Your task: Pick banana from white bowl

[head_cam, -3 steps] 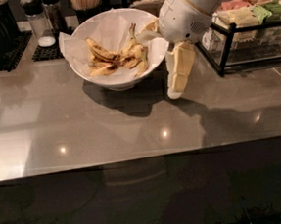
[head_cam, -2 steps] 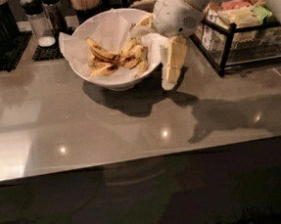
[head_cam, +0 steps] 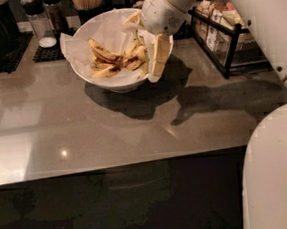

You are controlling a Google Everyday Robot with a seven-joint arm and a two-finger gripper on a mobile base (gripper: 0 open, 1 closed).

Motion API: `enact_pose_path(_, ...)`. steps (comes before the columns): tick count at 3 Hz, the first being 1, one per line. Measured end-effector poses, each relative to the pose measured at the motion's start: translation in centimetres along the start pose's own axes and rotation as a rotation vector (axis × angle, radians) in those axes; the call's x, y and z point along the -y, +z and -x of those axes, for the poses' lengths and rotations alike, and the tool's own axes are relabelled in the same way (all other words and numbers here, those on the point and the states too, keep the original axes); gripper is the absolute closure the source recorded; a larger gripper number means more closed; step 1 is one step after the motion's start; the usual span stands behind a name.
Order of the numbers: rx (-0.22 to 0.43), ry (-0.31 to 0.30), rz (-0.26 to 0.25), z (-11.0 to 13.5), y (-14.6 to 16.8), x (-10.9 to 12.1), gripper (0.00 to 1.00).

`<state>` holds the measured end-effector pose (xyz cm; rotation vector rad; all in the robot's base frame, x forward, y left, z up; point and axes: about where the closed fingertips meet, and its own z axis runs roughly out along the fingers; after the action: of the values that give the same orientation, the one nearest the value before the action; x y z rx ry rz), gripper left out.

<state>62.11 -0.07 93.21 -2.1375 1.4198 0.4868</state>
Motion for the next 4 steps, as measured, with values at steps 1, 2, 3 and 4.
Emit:
enact_pose_path(1, 0.002, 0.000, -0.008, 0.0, 0.2, 0.3, 0.00)
enact_pose_path(2, 0.033, 0.031, -0.004, -0.7, 1.6, 0.5, 0.00)
enact_pose_path(3, 0.052, 0.050, 0.002, -1.2, 2.5, 0.5, 0.00)
enact_pose_path(4, 0.059, 0.057, 0.004, -1.4, 2.9, 0.5, 0.00)
